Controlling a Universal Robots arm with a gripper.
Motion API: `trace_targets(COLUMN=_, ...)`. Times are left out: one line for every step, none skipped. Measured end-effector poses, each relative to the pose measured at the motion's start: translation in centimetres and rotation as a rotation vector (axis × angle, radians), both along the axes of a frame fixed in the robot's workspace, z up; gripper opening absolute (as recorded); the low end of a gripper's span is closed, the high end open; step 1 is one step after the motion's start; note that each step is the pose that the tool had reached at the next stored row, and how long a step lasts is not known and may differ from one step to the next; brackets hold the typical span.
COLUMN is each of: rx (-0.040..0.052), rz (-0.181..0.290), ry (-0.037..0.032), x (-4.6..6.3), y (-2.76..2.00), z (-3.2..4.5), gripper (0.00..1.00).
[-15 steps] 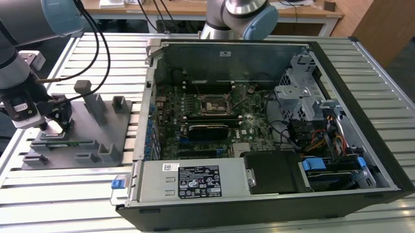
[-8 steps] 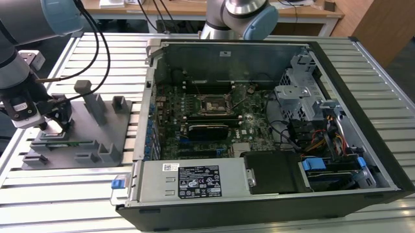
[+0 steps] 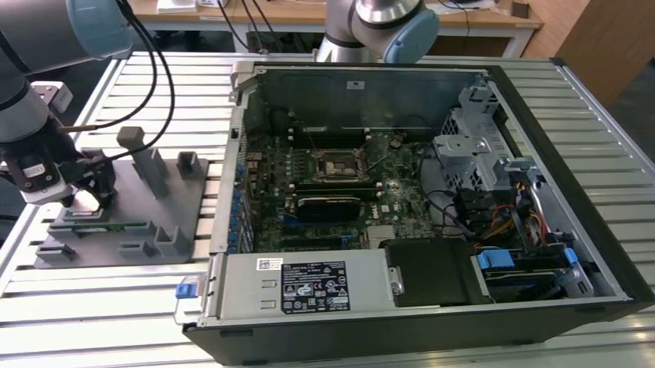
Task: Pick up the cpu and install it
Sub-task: 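Pick up the cpu and move it towards the insertion slot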
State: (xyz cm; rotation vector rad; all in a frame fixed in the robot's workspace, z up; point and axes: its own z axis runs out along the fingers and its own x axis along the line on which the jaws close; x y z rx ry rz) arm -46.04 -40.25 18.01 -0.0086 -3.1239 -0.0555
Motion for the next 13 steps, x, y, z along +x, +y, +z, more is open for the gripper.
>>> trace_targets(rx=-0.0002, rz=0.0, ry=0.0003, x=0.0, y=0.0, z=0.01, gripper=0.62)
trace_targets(rx=-0.0002, rz=0.0, ry=0.0004, x=0.0, y=0.0, z=0.05, gripper=0.62)
trace_targets(rx=-0.0002, rz=0.0, ry=0.0003, x=0.0, y=0.0, z=0.12, gripper=0.62)
trace_targets(rx=-0.0002, rz=0.0, ry=0.0002, x=0.0, y=0.0, z=0.18, gripper=0.62)
trace_targets(rx=0.0, rz=0.0, ry=0.0, x=0.01, y=0.0, z=0.18, gripper=0.62)
trace_targets(rx=-0.0001, rz=0.0, ry=0.0001, x=0.0, y=0.0, z=0.22, gripper=0.62)
trace_targets(rx=0.0, rz=0.0, ry=-0.0001, x=0.0, y=-0.01, z=0.24, gripper=0.62)
trace_targets(rx=-0.0001, rz=0.0, ry=0.0001, x=0.0, y=0.0, z=0.28, gripper=0.62)
trace_targets(rx=-0.0001, rz=0.0, ry=0.0001, x=0.0, y=0.0, z=0.3, gripper=0.62)
trace_targets(rx=-0.0001, rz=0.0, ry=0.0, x=0.0, y=0.0, z=0.32, gripper=0.62)
trace_targets(rx=0.0, rz=0.0, ry=-0.0001, x=-0.01, y=0.0, z=0.32, gripper=0.62)
trace_targets(rx=-0.0001, rz=0.0, ry=-0.0001, x=-0.01, y=0.0, z=0.32, gripper=0.62)
trace_targets(rx=-0.0002, rz=0.0, ry=0.0001, x=-0.01, y=0.0, z=0.33, gripper=0.6)
